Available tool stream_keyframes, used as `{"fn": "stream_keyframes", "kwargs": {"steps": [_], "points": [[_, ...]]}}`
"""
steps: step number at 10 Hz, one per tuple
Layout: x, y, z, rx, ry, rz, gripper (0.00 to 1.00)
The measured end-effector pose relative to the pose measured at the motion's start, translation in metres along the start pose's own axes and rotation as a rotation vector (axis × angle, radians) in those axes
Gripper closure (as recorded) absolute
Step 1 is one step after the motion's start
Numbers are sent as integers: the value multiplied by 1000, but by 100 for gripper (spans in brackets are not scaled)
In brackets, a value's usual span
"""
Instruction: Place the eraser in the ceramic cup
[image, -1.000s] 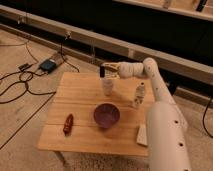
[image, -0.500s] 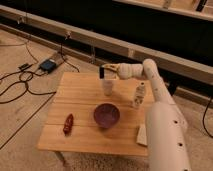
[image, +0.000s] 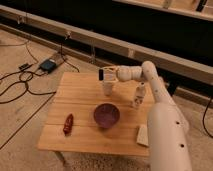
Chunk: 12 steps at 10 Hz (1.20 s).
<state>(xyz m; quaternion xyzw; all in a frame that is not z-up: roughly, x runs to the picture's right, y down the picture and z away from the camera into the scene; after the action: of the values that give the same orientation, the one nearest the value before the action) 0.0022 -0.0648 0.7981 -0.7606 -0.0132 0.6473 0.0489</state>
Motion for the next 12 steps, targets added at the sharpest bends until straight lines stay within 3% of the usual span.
{"fn": "stream_keyframes", "kwargs": {"steps": [6,12], "points": [[-14,-13,-11,5,-99,80,100],[-20,-15,-18,-15,-161,148,100]]}}
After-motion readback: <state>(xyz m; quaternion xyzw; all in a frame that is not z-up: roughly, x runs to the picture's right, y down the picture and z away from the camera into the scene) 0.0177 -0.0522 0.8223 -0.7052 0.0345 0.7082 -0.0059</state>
